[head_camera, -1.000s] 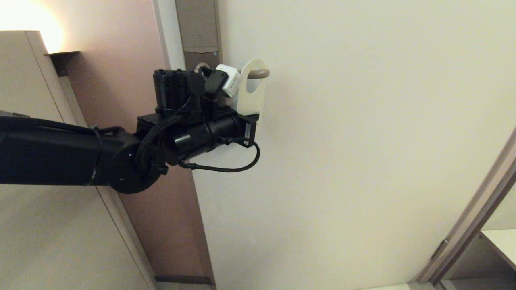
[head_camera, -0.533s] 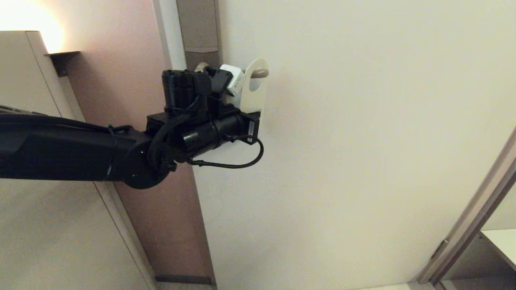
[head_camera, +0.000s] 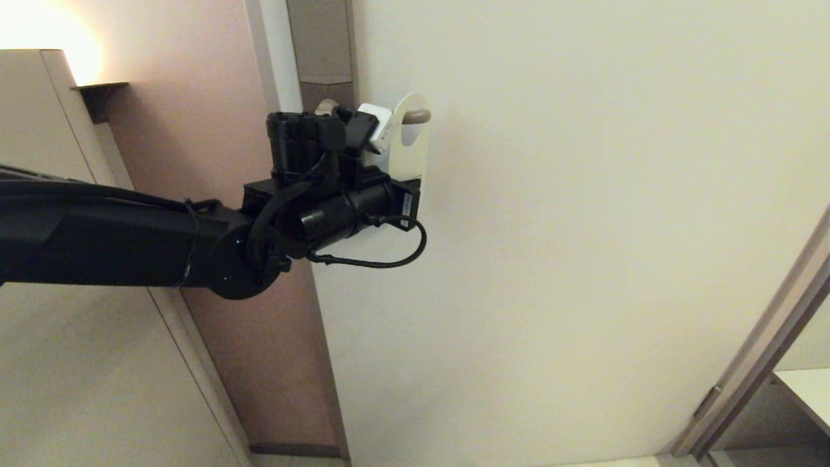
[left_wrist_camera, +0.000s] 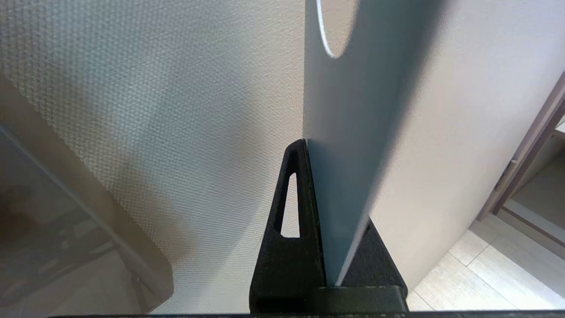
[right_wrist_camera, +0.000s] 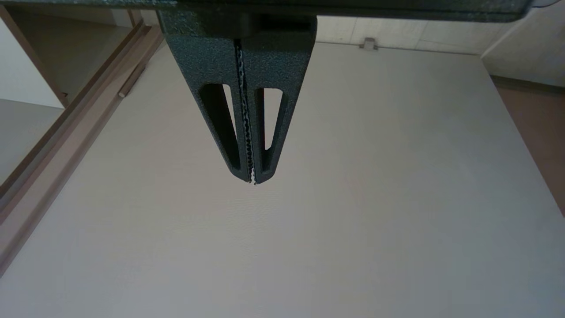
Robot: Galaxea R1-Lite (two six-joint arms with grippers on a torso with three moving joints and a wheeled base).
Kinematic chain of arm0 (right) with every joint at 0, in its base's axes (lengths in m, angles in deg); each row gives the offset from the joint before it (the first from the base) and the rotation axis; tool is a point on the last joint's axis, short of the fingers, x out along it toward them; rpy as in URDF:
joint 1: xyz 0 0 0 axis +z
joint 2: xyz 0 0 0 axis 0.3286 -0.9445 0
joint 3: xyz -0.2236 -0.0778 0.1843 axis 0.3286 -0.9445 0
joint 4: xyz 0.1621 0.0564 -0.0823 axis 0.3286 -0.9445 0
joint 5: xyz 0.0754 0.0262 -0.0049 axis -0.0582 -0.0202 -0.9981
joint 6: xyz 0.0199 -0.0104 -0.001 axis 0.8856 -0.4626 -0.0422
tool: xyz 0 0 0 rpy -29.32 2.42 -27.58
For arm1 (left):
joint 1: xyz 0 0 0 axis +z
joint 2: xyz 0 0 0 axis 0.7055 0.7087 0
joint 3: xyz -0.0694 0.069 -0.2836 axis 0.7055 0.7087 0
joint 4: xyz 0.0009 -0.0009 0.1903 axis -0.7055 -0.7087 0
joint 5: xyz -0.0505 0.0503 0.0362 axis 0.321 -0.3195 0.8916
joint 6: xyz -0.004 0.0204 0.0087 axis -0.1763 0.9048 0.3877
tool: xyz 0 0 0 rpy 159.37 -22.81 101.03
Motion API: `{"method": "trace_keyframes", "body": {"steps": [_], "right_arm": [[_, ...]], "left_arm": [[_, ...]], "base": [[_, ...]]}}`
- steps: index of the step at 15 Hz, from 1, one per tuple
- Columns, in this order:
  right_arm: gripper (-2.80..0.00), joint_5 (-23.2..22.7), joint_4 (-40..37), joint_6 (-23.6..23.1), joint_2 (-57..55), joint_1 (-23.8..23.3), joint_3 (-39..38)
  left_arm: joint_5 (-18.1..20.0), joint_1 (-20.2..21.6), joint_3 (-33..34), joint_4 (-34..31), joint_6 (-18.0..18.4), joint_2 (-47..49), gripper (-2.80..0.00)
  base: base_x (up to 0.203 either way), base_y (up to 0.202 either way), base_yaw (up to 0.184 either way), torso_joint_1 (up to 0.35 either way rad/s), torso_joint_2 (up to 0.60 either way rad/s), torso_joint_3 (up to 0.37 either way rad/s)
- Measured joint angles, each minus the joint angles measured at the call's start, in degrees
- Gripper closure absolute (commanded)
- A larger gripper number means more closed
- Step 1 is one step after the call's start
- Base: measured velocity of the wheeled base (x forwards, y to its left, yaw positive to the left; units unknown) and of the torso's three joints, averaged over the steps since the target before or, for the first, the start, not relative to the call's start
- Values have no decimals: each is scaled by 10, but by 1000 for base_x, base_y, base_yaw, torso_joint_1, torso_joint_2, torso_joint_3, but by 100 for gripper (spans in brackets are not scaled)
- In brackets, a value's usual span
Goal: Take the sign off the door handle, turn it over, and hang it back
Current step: Take down the sign, then hand it to the other hand
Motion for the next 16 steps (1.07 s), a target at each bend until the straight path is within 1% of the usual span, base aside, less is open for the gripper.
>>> {"method": "trace_keyframes", "body": {"steps": [9, 16], "right_arm": [[0, 0, 0, 0, 0, 0, 0], [0, 0, 0, 0, 0, 0, 0]], "left_arm": [[0, -22, -19, 1, 2, 5, 0], [1, -40, 6, 2, 3, -1, 0]], "base": [[0, 0, 0, 0, 0, 0], [0, 0, 0, 0, 0, 0]]}}
